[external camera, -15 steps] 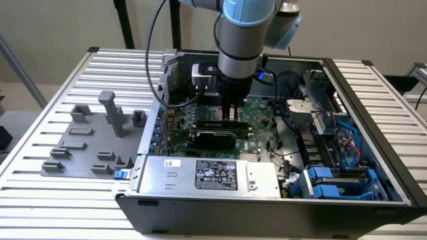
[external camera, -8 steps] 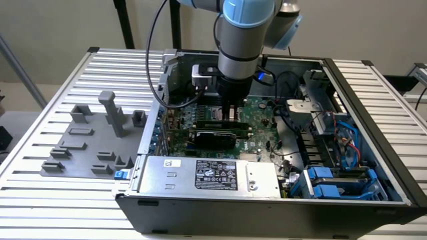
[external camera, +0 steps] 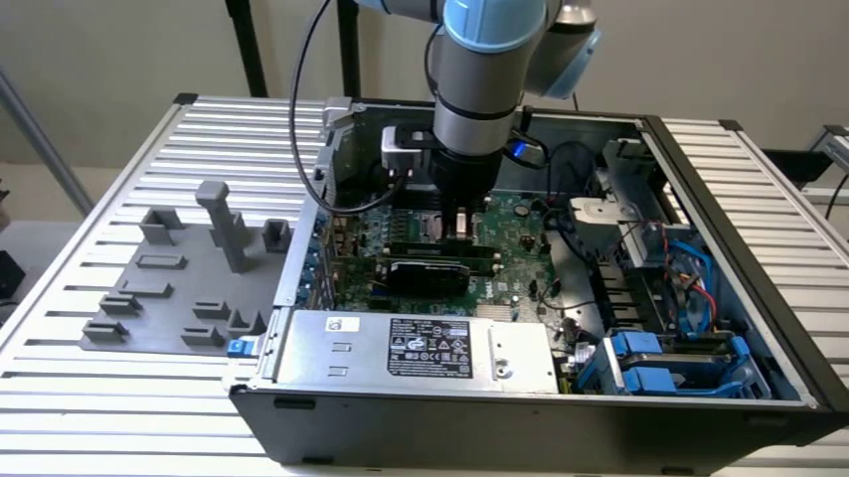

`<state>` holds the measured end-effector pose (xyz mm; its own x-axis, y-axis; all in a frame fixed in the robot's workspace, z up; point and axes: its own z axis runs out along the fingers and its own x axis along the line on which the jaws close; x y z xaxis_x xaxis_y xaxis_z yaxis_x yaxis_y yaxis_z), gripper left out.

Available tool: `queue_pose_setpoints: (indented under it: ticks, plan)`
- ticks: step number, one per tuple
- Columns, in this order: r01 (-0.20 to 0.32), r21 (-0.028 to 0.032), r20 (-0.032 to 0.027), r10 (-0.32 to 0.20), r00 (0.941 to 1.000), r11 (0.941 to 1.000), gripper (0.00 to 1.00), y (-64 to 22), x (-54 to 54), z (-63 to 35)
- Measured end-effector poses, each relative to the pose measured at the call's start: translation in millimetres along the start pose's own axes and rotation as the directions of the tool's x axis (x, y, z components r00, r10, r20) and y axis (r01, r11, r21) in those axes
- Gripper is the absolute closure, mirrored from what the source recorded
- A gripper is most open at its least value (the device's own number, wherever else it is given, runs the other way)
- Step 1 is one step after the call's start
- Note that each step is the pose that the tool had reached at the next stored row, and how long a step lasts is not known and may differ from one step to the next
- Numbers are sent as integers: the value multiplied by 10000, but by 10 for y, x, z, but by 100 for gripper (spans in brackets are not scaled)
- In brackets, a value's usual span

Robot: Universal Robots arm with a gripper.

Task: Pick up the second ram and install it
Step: 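Insert the second ram into the second slot, then press down the second ram until it locks into place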

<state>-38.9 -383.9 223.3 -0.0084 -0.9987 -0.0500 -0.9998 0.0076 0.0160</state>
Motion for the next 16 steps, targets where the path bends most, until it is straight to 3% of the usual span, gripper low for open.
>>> queue_pose_setpoints:
  ticks: [6, 7, 9, 16]
  plan:
    - [1, 0, 8, -1, 10000, 10000, 74, 3, -9, -187]
    - [0, 0, 8, 0, 10000, 10000, 74, 3, -9, -194]
    - [1, 1, 12, -1, 10000, 10000, 87, 3, -10, -193]
    - [1, 0, 9, -1, 10000, 10000, 89, 3, -10, -195]
